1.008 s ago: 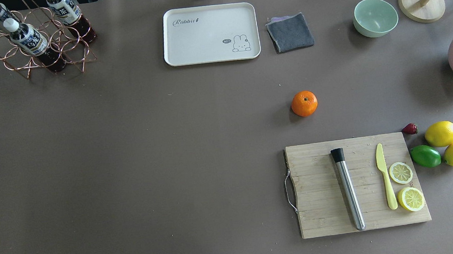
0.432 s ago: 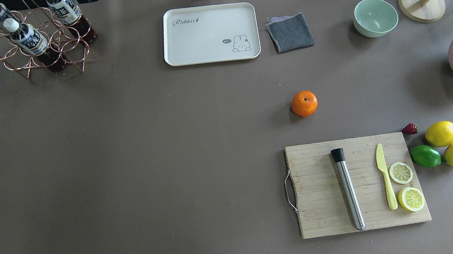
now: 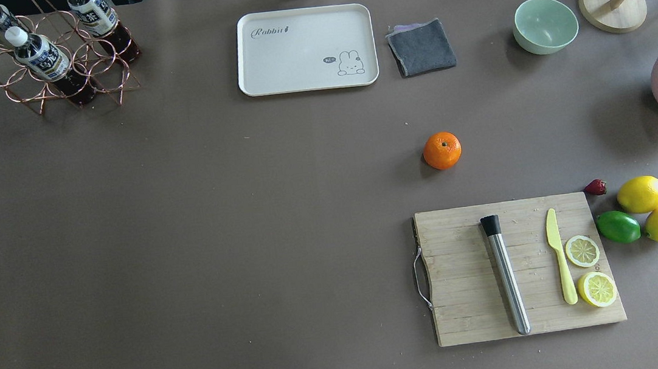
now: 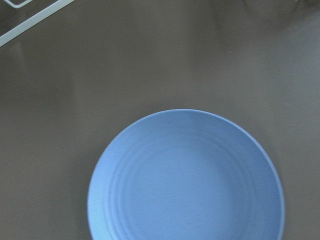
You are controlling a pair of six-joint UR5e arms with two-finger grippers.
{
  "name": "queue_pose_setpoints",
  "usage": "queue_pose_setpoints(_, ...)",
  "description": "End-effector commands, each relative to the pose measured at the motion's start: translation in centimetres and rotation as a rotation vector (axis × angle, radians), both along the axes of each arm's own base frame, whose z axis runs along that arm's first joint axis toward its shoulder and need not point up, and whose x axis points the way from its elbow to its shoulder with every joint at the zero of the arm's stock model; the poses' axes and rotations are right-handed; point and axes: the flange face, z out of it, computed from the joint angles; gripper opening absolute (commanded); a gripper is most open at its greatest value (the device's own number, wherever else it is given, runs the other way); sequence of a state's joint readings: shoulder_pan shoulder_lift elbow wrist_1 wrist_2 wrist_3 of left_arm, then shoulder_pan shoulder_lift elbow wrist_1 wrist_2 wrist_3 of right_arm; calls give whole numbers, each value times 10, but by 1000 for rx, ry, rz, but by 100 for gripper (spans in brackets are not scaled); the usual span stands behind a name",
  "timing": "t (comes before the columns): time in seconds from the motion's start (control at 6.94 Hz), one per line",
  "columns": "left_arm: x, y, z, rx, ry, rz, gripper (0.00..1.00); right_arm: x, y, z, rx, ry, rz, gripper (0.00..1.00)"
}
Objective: Pick orange to plate
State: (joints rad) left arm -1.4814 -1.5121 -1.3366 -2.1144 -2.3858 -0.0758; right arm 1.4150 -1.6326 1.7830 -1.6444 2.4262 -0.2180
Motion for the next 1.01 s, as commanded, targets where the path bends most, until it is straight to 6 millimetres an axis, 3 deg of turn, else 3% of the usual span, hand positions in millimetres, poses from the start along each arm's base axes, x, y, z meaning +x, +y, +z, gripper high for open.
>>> queue_pose_setpoints(0.0, 0, 3, 46, -5, -7, -17, 97, -6, 1, -6, 9, -7, -10, 100)
queue_pose_setpoints(0.29, 0, 11, 66, 2, -7, -17, 97, -17, 1, -6, 11, -7, -36, 100)
queue_pose_setpoints(0.86, 24, -7, 81, -34, -11, 28, 96, -20, 2, -6, 10, -7, -41, 100)
